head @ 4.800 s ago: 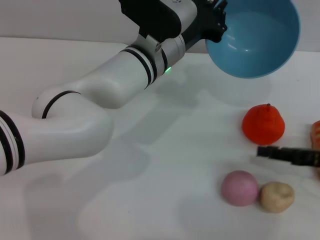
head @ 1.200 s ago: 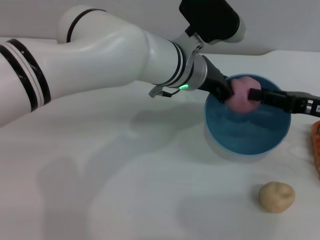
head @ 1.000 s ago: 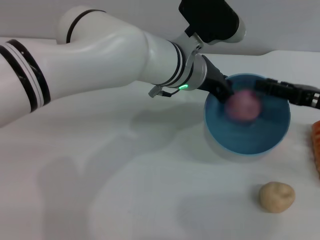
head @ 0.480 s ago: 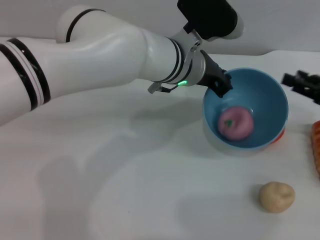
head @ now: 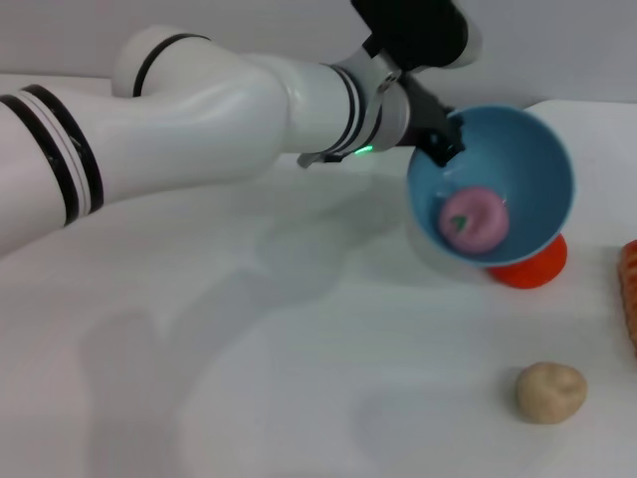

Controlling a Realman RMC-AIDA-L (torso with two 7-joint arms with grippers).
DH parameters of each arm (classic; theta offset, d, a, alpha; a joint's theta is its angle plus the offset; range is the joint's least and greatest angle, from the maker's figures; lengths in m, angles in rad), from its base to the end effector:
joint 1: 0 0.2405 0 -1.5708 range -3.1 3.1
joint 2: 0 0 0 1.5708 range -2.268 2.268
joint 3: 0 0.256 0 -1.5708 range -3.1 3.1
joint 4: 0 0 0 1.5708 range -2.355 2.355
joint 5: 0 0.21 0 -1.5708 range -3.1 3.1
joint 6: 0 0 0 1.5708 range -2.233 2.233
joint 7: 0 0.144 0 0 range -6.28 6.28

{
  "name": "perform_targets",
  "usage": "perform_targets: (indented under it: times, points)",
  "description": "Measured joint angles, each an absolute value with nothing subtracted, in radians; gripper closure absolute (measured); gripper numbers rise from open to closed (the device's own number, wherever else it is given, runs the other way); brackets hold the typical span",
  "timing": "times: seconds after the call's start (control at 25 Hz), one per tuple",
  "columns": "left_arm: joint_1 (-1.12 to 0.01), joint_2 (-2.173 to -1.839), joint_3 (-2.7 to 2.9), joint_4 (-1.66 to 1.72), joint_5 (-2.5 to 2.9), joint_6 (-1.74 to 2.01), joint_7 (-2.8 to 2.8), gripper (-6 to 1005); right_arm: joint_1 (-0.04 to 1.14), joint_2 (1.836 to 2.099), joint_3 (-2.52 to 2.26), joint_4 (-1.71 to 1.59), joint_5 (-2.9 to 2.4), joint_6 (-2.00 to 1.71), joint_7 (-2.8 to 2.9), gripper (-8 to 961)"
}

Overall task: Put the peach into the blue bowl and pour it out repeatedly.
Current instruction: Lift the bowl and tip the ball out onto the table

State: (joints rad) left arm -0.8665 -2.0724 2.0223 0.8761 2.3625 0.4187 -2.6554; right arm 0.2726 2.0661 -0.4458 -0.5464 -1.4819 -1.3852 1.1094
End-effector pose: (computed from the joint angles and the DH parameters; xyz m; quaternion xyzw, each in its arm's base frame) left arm -0.0961 0.4130 -0.1258 -0.9457 -0.1060 -0.0087 0.3072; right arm 0.3603 0.2926 0.0785 -0.7481 0.2916 0.3721 0.4656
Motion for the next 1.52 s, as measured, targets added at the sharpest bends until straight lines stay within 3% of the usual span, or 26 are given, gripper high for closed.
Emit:
perform_targets:
  times: [0.48,0.92,1.52]
  points:
    - [-0.832,-2.076,2.152,0.949,2.558,0.169,-2.519,999,0.236,2.071,-0.343,-0.240,-1.456,-1.298,0.753,318]
    - [-0.640,-2.078,2.252,1.033,2.822,-0.051,-2.211,999,0.243,2.072,-0.314,-0.173,-1.286,-1.355,0.746,319]
    - [-0.588,-2.078,2.310,0.980,2.815,-0.241,-1.913,999,0.298,2.077,-0.311,-0.082,-1.134,-1.364,0.501,318]
